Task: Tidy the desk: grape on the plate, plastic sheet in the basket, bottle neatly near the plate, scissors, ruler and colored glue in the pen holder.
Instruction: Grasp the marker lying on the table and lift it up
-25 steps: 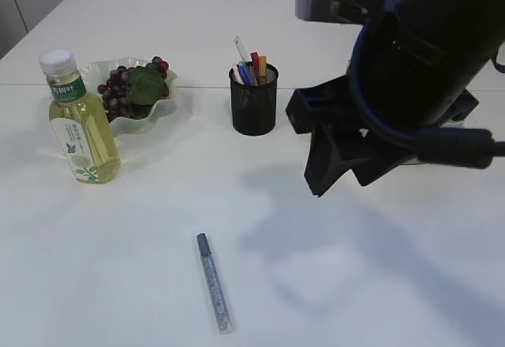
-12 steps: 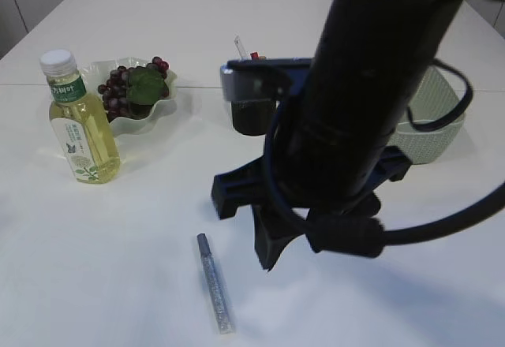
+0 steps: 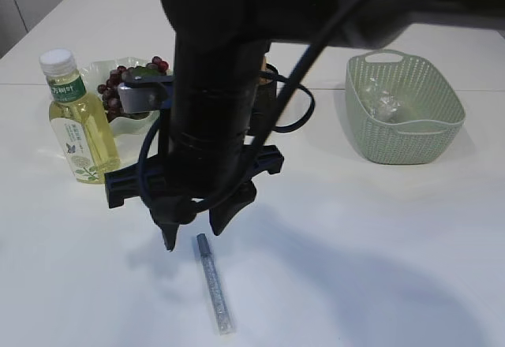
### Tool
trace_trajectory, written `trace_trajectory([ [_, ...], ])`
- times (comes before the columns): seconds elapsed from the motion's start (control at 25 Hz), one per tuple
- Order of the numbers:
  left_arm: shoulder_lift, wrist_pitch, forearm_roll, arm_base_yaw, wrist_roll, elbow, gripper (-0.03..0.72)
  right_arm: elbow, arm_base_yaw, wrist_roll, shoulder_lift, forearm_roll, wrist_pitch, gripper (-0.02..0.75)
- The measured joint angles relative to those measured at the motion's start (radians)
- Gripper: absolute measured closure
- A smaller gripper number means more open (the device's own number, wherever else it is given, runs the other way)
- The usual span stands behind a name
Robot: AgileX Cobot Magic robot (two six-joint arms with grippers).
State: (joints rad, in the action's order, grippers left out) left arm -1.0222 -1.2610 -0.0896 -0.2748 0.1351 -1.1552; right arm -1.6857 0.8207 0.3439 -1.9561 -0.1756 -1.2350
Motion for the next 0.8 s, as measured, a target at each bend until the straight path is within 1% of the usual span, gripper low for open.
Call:
trace_trajectory([
  [0.12,0.002,0.000,-0.006,0.000,0.000,0.000,0.340,-0.078,0.000,0.002,-0.087,0.010,0.000,0.320],
  [0.24,0.002,0.000,-0.010,0.000,0.000,0.002,0.340,-0.120,0.000,0.006,-0.144,0.028,0.002,0.320],
  [0.68,0.002,0.000,-0.018,0.000,0.000,0.002,0.340,-0.135,0.000,0.017,-0.259,0.053,0.008,0.320],
  [0.8,0.002,0.000,-0.020,0.000,0.000,0.002,0.340,-0.135,-0.011,0.023,-0.267,0.062,0.009,0.320],
])
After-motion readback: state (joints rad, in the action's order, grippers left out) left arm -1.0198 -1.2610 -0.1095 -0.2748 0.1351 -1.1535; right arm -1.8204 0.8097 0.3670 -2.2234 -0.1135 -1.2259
